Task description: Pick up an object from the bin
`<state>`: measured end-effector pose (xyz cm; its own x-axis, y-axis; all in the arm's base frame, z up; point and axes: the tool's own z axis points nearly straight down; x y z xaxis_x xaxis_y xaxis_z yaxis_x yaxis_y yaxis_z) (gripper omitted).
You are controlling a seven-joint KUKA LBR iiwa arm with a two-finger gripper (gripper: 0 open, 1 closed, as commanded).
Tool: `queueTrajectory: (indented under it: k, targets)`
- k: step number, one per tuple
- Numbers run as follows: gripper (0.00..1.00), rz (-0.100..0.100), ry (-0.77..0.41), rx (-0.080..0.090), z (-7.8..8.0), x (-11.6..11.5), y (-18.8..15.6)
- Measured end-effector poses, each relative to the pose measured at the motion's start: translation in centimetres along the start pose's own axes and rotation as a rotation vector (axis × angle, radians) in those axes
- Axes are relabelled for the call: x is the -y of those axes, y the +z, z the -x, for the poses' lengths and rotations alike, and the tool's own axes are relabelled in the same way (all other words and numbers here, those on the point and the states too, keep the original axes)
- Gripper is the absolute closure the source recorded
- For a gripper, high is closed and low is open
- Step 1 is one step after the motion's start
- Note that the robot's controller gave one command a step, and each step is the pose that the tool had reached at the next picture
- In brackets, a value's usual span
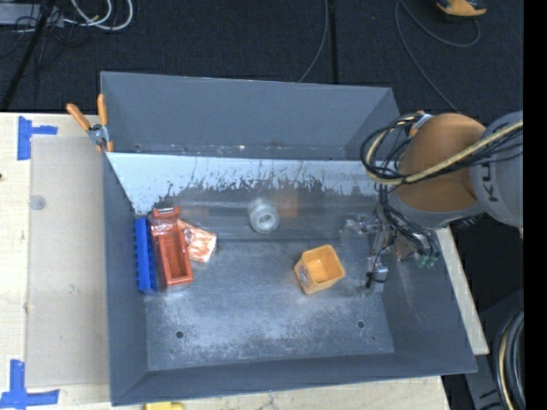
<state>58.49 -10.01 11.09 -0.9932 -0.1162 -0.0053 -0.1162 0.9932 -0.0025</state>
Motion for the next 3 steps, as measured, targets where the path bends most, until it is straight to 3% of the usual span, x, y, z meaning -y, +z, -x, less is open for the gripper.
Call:
queueTrajectory:
  k: [1, 2, 3]
  targets:
    - [0.00, 0.005, 0.002, -0.008, 2.0, -2.4, 1.9]
    - [0.00, 0.004, -0.019, -0.004, 2.7, -4.2, 3.0]
    - [1.00, 0.006, -0.308, -0.009, 2.5, -6.8, 4.0]
